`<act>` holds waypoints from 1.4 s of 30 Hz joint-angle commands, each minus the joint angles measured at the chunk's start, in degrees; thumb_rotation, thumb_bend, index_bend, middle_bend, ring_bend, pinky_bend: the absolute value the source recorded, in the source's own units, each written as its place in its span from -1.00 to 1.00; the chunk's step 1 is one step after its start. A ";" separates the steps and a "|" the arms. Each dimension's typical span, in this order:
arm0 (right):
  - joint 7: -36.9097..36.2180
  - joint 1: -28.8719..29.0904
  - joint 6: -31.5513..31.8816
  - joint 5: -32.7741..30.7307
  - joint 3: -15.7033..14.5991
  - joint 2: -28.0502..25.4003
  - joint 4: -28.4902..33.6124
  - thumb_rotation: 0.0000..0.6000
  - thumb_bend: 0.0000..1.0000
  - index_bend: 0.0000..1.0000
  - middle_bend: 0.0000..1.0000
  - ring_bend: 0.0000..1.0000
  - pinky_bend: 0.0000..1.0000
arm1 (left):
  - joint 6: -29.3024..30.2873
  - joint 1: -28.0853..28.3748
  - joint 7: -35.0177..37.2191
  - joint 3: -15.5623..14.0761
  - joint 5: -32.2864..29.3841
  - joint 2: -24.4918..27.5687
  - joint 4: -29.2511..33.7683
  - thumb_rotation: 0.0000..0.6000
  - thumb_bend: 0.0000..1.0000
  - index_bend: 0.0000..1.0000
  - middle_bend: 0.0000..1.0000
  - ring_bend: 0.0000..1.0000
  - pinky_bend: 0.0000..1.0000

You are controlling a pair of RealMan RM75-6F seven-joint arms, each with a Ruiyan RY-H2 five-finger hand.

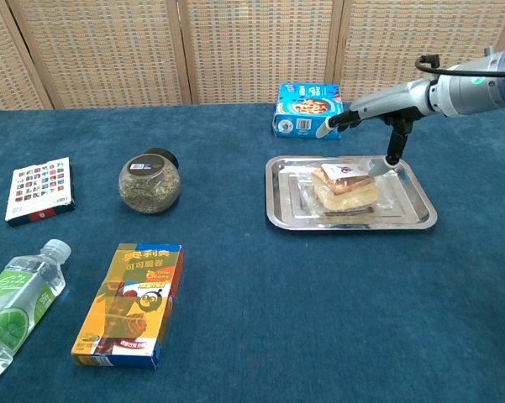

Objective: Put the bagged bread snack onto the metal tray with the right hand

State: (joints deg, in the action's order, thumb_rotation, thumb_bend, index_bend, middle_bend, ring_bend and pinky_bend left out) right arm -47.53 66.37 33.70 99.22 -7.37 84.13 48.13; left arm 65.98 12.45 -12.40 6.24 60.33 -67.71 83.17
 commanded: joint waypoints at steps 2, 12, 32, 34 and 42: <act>4.10 -0.32 0.07 -1.14 0.05 -4.39 4.69 1.00 -0.38 -0.97 -1.00 -1.00 -1.00 | -0.16 -0.01 0.15 -0.16 0.11 -0.01 -0.16 1.00 -0.16 -1.00 -1.00 -1.00 -1.00; 23.19 -5.70 3.26 -9.79 2.77 -24.99 29.59 1.00 -0.38 -0.97 -1.00 -1.00 -1.00 | 2.89 -0.51 -0.10 -0.80 3.62 0.53 2.43 1.00 -0.16 -1.00 -1.00 -1.00 -1.00; 44.27 -37.31 42.04 -25.91 3.44 -43.06 55.88 1.00 -0.37 -0.97 -1.00 -1.00 -1.00 | 3.19 -0.04 -0.83 -1.90 6.54 0.72 4.24 1.00 -0.16 -1.00 -1.00 -1.00 -1.00; 43.65 -39.41 43.21 -25.95 3.15 -42.05 54.67 1.00 -0.37 -0.97 -1.00 -1.00 -1.00 | 3.11 0.05 -0.91 -1.94 6.63 0.68 4.27 1.00 -0.16 -1.00 -1.00 -1.00 -1.00; 41.20 -46.31 47.53 -27.54 3.24 -36.61 49.46 1.00 -0.38 -0.97 -1.00 -1.00 -1.00 | 2.68 0.24 -0.98 -2.14 6.69 0.48 4.02 1.00 -0.16 -1.00 -1.00 -1.00 -1.00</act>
State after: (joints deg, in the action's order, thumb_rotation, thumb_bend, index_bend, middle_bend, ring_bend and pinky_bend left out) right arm -5.69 21.47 80.04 72.34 -4.26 46.22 98.80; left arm 68.68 12.67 -13.37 4.11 67.02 -67.21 87.21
